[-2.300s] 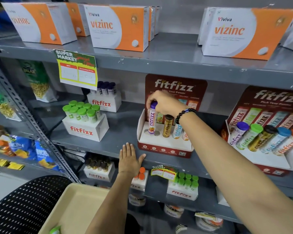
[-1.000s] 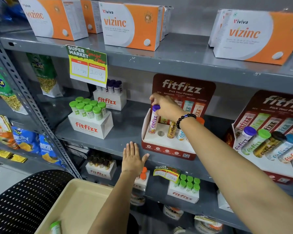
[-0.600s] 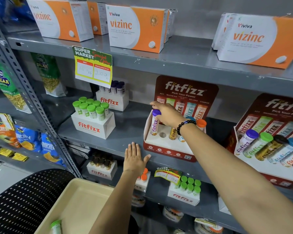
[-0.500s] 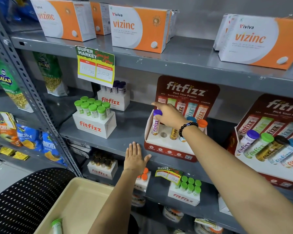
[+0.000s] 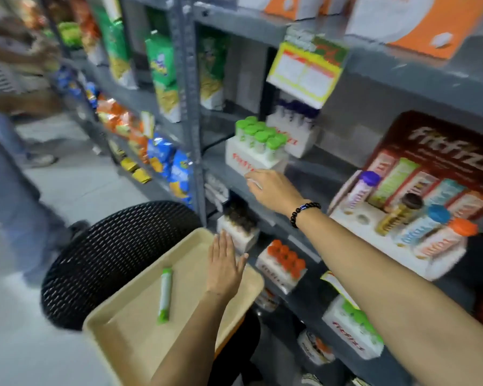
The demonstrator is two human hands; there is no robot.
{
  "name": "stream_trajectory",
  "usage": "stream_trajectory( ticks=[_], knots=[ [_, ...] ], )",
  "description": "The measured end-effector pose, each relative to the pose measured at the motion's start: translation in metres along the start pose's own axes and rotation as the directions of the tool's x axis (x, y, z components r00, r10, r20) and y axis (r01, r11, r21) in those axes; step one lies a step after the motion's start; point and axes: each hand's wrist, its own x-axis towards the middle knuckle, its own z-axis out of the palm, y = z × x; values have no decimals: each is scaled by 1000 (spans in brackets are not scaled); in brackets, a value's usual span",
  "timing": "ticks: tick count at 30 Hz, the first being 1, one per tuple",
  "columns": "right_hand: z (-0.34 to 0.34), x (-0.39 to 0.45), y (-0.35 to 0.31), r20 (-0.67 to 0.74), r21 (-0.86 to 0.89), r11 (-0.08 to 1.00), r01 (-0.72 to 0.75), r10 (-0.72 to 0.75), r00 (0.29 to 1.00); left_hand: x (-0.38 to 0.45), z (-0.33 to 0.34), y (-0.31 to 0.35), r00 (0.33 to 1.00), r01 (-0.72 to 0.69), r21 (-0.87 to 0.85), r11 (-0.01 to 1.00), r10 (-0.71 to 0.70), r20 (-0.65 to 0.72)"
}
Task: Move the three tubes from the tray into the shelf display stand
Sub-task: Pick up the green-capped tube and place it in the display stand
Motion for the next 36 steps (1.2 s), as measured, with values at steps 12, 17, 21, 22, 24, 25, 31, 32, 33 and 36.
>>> stream_trajectory(
  ticks=[12, 17, 21, 22, 24, 25, 31, 32, 33, 36],
  knots=[
    [233, 14, -93, 566, 116, 973, 198, -228, 792, -131, 67, -79, 735, 676, -89, 732, -678, 3],
    [309, 6, -100, 648, 138, 985, -101, -12, 762, -152, 113, -84, 625, 781, -103, 616, -775, 96],
    [343, 10, -107, 635, 186, 934, -304, 122, 763, -155, 126, -83, 612, 789, -128, 601, -788, 69],
    [349, 11, -108, 628, 205, 918, -340, 143, 765, -155, 126, -84, 611, 789, -133, 600, -789, 60],
    [360, 13, -111, 619, 237, 883, -405, 184, 763, -155, 127, -85, 618, 784, -124, 609, -785, 52],
    [365, 14, -113, 621, 245, 865, -437, 206, 756, -156, 128, -85, 625, 778, -119, 617, -779, 50],
    [382, 14, -124, 558, 249, 839, -483, 283, 780, -157, 132, -86, 632, 773, -99, 627, -774, 36],
    [381, 15, -123, 558, 248, 837, -488, 288, 778, -157, 131, -86, 632, 772, -107, 626, -774, 31],
    [379, 15, -122, 567, 251, 827, -504, 296, 769, -157, 130, -85, 634, 769, -118, 628, -773, 27],
    [370, 19, -116, 598, 329, 748, -576, 307, 740, -156, 127, -84, 637, 767, -132, 629, -770, 36]
  ],
)
